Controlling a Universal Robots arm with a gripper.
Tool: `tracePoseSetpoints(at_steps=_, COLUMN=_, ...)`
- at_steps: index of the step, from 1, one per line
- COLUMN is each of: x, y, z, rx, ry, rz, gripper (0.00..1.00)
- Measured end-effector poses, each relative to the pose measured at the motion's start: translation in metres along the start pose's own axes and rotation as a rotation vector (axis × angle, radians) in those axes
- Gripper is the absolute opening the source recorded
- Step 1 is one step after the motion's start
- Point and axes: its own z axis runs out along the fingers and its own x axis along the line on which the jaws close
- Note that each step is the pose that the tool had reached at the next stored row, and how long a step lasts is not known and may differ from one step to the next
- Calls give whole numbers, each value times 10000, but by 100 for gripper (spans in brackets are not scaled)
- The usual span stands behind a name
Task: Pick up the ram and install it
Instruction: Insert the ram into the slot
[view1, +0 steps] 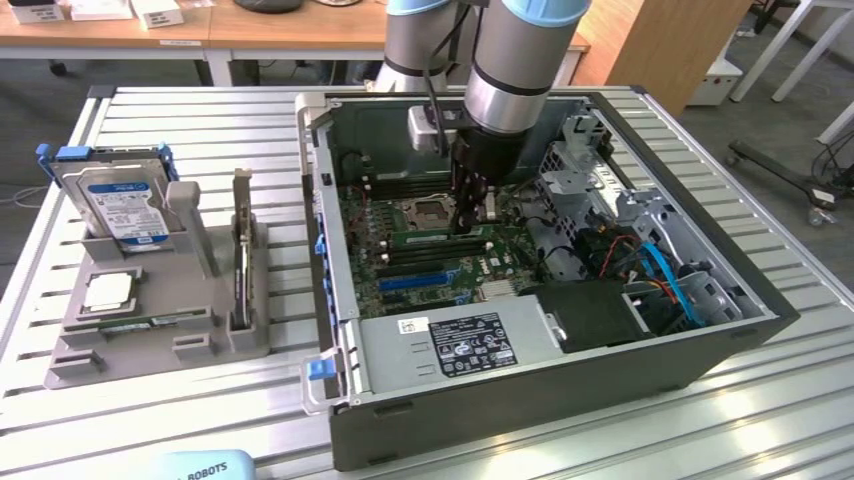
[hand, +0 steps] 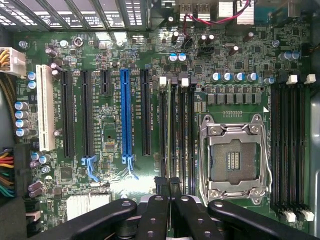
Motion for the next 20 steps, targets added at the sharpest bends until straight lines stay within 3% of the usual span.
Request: tracePoseSetpoints(at_steps=20, x=0, y=-32, z=55, rx=-1, ry=1, rz=-23, gripper=11)
